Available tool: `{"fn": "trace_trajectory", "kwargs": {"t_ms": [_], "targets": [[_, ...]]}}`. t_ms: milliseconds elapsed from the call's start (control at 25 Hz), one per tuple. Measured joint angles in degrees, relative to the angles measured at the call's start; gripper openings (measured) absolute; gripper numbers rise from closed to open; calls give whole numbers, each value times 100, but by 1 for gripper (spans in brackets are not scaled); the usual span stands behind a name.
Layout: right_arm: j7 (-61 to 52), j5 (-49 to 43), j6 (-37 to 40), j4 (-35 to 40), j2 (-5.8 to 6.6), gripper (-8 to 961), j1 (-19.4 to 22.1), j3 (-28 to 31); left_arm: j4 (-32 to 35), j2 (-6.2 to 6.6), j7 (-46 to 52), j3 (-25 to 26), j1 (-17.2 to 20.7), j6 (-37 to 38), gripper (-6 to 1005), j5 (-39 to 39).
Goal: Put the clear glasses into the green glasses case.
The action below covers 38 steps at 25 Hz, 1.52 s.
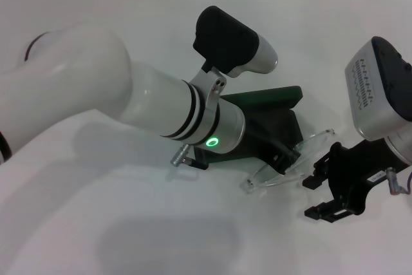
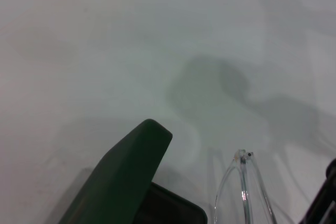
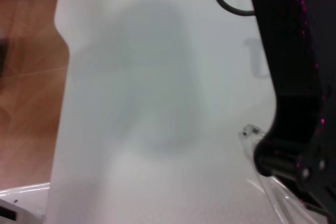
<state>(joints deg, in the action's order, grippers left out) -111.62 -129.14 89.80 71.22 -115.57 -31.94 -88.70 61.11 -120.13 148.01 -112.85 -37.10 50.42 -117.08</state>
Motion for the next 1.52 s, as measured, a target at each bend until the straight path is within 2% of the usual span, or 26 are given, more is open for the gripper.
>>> {"fn": "trace_trajectory", "kwargs": {"t_ms": [680,880,1000,1120,1280,1520], "targets": [[11,-102,-323,17,-3,529,48,143,-3,-10,-35,-6,-34,40,84,5],[65,-36,61,246,-3,529,112,280,-20,-4,-43,15,-35,40,84,91],[189,115,417,684,-6,529,321,673,-41,4,-57,22,-41,46,84,138],[440,481,875,1041,-2,529,516,1383,-47,5,-59,22,-42,94,84,141],[757,918,1219,1138,-1,529,641,2355,-45,8,-86,33,-44,322,83,251],[1008,1152,1248,1087,0,529,804,2783,-49,12,-249,152,-163,845,88,717]]}}
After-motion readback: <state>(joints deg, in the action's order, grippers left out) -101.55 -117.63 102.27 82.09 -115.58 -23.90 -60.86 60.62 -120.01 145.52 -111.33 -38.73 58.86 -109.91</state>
